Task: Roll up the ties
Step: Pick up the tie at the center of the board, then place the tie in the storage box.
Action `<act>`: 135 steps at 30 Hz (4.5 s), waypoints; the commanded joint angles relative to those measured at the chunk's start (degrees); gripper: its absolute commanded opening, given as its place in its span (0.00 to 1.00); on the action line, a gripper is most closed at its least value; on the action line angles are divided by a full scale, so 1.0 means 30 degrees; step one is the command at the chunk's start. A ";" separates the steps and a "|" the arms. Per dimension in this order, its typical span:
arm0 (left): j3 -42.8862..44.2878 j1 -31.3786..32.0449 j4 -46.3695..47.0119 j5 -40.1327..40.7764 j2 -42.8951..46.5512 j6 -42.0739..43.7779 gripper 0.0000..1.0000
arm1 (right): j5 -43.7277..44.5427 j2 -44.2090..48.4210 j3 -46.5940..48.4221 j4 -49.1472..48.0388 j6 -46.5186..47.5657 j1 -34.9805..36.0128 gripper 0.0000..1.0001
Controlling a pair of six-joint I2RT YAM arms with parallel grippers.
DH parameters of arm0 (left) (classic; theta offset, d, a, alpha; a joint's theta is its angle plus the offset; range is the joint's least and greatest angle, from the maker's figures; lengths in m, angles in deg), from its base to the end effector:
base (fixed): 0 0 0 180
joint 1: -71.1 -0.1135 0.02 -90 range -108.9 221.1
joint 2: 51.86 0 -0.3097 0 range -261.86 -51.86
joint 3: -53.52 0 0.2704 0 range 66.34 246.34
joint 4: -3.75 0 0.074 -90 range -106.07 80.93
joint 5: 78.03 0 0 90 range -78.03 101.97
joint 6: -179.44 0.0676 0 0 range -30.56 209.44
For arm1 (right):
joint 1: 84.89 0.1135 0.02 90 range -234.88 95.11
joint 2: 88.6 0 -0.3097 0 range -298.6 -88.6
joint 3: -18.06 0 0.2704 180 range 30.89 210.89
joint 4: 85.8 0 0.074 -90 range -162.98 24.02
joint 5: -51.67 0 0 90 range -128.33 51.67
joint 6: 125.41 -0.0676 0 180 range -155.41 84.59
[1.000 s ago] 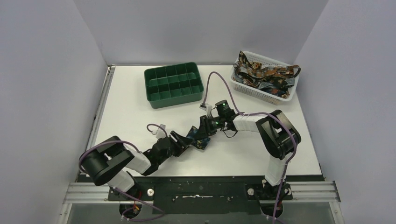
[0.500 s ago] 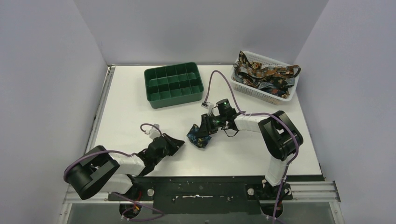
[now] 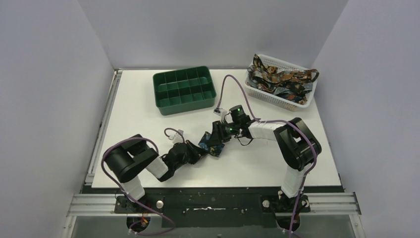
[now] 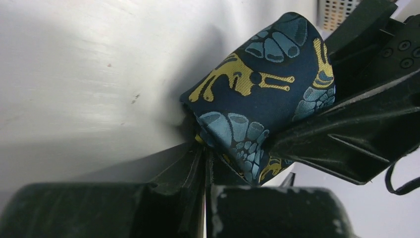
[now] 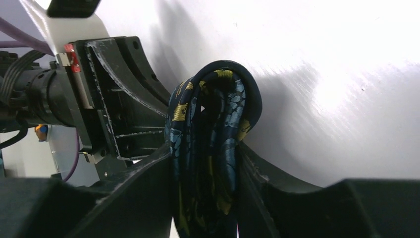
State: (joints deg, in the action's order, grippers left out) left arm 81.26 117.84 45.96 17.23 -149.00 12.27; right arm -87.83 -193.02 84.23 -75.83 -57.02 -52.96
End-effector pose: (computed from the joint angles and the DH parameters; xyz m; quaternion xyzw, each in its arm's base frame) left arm 0.1959 -0.1992 0.1031 -0.2468 0.8164 -0.4410 0.2793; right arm 0.3021 0.2488 0.1581 -0.2250 0.8316 0.4951 0.1129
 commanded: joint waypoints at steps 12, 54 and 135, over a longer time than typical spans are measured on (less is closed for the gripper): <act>-0.0267 -0.0055 0.4442 -0.0213 -0.2629 -0.0730 0.00 | -0.2202 -0.0056 -0.0462 -0.0438 0.0599 0.0488 0.50; -0.1345 -0.0619 -0.1992 0.1384 0.2904 0.1113 0.32 | -0.0996 0.0950 -0.0527 -0.2741 -0.2189 0.0264 0.18; 0.1141 -0.4343 -1.1813 0.1854 1.0492 0.5902 0.25 | 0.7502 0.0811 0.6584 0.4205 -0.0131 -0.0805 0.23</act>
State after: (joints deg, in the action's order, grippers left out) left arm 79.62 107.90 20.08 22.02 -123.67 23.31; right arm -75.30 -193.92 96.73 -67.00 -59.77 -53.82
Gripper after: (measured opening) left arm 0.232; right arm 0.297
